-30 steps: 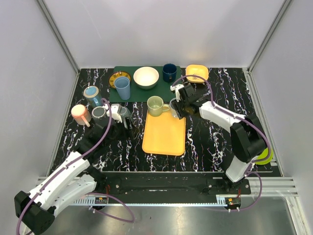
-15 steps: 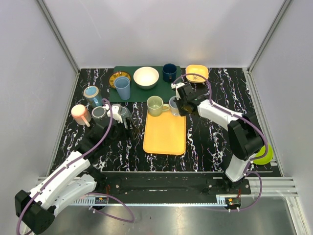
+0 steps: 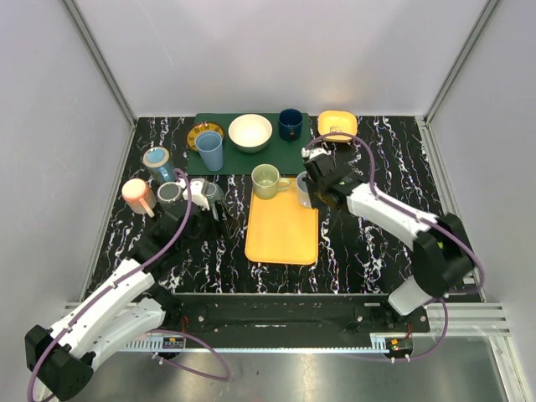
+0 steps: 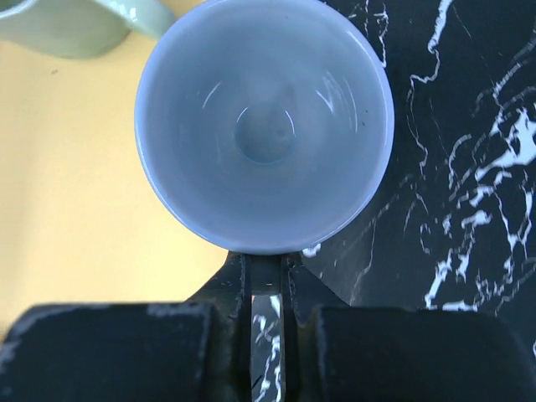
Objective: Turn the mug right side up
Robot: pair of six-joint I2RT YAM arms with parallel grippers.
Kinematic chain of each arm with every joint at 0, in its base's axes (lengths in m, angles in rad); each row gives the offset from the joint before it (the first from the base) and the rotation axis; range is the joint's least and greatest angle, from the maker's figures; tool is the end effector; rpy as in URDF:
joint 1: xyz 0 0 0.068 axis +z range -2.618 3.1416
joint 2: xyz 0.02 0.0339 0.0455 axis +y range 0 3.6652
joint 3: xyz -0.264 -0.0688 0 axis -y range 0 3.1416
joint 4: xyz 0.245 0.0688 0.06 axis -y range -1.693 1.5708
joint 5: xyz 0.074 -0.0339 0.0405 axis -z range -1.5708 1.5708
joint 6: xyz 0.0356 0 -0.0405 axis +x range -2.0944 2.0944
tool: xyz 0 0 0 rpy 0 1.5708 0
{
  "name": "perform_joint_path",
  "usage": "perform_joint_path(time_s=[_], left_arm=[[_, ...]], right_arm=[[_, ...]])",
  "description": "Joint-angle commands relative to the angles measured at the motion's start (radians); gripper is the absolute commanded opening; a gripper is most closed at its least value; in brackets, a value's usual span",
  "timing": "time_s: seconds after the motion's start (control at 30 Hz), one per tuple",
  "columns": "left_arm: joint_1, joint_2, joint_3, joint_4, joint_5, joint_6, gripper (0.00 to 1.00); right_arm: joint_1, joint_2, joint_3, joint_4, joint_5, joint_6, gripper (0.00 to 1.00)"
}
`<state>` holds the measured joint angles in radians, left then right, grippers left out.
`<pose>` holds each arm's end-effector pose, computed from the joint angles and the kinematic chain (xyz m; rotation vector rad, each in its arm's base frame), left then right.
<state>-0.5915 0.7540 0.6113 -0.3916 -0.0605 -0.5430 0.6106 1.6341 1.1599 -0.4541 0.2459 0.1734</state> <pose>0.1447 -0.0946 0.2630 0.0151 2.1650 -0.6080 0.2893 0.1919 0.2316 -0.4344 2.4215 0.0318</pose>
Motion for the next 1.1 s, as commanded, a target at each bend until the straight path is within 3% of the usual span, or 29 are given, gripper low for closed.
perform_joint_path(time_s=[0.0,0.13,0.2,0.3,0.33,0.37,0.4,0.53,0.67,0.83,0.93,1.07], left_arm=[[-0.008,-0.012,0.001,0.079,-0.019,-0.040,0.73],[-0.008,-0.021,-0.021,0.152,0.048,-0.089,0.74],[-0.008,-0.059,-0.056,0.282,0.100,-0.157,0.76],[-0.008,-0.108,-0.154,0.546,0.201,-0.297,0.86],[-0.010,-0.117,-0.213,0.627,0.247,-0.337,0.91],[-0.010,-0.123,-0.241,0.786,0.266,-0.375,0.99],[-0.011,-0.117,-0.258,0.842,0.277,-0.432,0.99],[-0.021,-0.033,-0.257,1.017,0.375,-0.503,0.99],[-0.071,0.077,-0.265,1.360,0.422,-0.569,0.99],[-0.126,0.208,-0.213,1.470,0.427,-0.601,0.99],[-0.137,0.258,-0.185,1.548,0.432,-0.623,0.97],[-0.142,0.277,-0.160,1.571,0.396,-0.621,0.93]], right_arm=[[0.017,-0.274,-0.038,-0.012,0.017,0.104,0.00],[0.018,-0.433,-0.086,0.001,-0.086,0.170,0.00],[0.018,-0.540,-0.147,0.053,-0.191,0.228,0.00],[0.017,-0.684,-0.270,0.253,-0.358,0.337,0.00],[0.015,-0.715,-0.302,0.388,-0.399,0.369,0.00],[0.017,-0.739,-0.331,0.444,-0.439,0.403,0.00],[0.017,-0.769,-0.369,0.519,-0.498,0.464,0.00],[0.017,-0.792,-0.436,0.811,-0.614,0.618,0.00],[0.014,-0.769,-0.515,1.087,-0.677,0.787,0.00],[0.002,-0.692,-0.563,1.383,-0.731,0.960,0.00],[-0.006,-0.651,-0.571,1.474,-0.755,1.025,0.00],[-0.005,-0.643,-0.560,1.476,-0.774,1.023,0.00]])
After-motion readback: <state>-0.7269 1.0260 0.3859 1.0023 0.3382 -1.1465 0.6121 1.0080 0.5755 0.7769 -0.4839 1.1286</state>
